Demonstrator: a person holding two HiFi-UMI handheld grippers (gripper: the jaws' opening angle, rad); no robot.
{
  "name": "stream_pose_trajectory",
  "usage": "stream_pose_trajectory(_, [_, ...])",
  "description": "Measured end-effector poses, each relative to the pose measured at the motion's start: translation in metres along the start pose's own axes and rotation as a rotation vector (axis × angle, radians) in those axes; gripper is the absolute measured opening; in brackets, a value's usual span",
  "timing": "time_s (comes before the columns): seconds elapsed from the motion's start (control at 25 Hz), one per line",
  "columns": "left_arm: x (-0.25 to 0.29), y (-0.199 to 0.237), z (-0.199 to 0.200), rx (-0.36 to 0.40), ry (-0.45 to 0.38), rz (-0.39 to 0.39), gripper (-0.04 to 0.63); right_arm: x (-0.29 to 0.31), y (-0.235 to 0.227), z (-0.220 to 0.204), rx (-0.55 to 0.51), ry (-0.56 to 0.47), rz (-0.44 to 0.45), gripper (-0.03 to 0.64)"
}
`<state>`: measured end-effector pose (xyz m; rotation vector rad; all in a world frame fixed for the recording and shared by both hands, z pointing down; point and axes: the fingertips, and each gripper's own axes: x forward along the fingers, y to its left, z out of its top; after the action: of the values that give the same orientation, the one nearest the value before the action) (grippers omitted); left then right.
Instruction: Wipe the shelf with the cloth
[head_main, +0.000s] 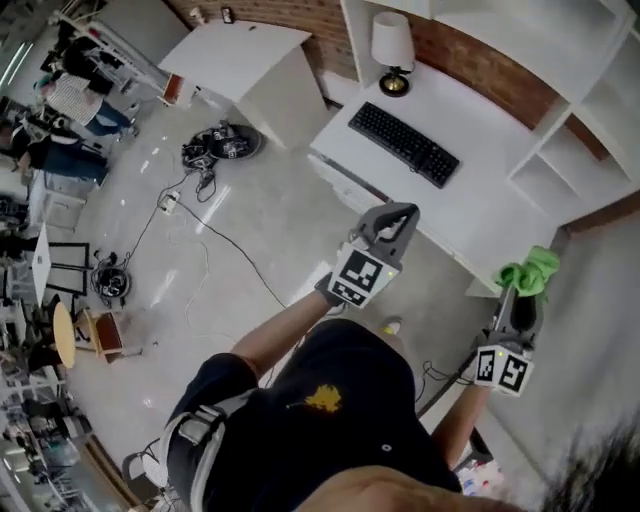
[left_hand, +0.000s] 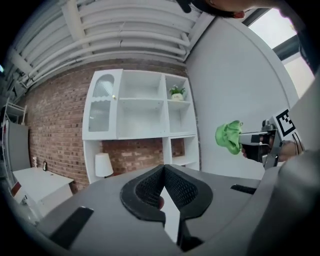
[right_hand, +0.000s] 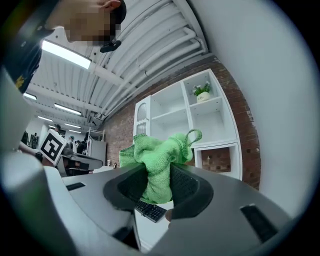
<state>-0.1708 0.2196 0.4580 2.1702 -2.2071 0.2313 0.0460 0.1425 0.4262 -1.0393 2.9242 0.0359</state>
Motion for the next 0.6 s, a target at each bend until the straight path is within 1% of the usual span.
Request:
stream_pose_trajectory(0.12, [-0.025, -0.004, 0.005, 0.024, -0.016, 0.013, 0.017, -0.011, 0.013, 0.001, 0.012, -0.012, 0.017, 0.123])
stream_pose_trajectory(0.2, [-0.034, -0.008, 0.003, 0.023, -0.032, -0.004, 0.017, -0.021, 0.019, 0.003, -0.007, -0.01, -0.001, 0.123])
stream_pose_trajectory(0.24, [-0.039, -0.004, 0.006, 0.027, -0.045, -0.005, 0.017, -0.019, 0.025, 0.007, -0.014, -0.018, -0.003, 0.123])
stream_pose_trajectory(0.36, [-0.052, 0.02, 0.022, 0.057, -0.085, 0.038, 0.017, 0.001, 0.048, 0.019, -0.02, -0.063, 0.043, 0.123])
stream_pose_trajectory(0.44, [-0.048, 0.002, 0.025, 0.06, -0.101, 0.035, 0.017, -0.011, 0.04, 0.023, -0.037, -0.077, 0.045, 0.123])
stream_pose_trajectory(0.56, [-0.034, -0.054, 0.023, 0.059, -0.11, -0.001, 0.017, -0.052, 0.007, 0.021, -0.056, -0.086, 0.019, 0.124])
stream_pose_trajectory(0.6, [-0.029, -0.065, 0.023, 0.06, -0.111, -0.012, 0.017, -0.059, -0.001, 0.02, -0.055, -0.086, 0.009, 0.124])
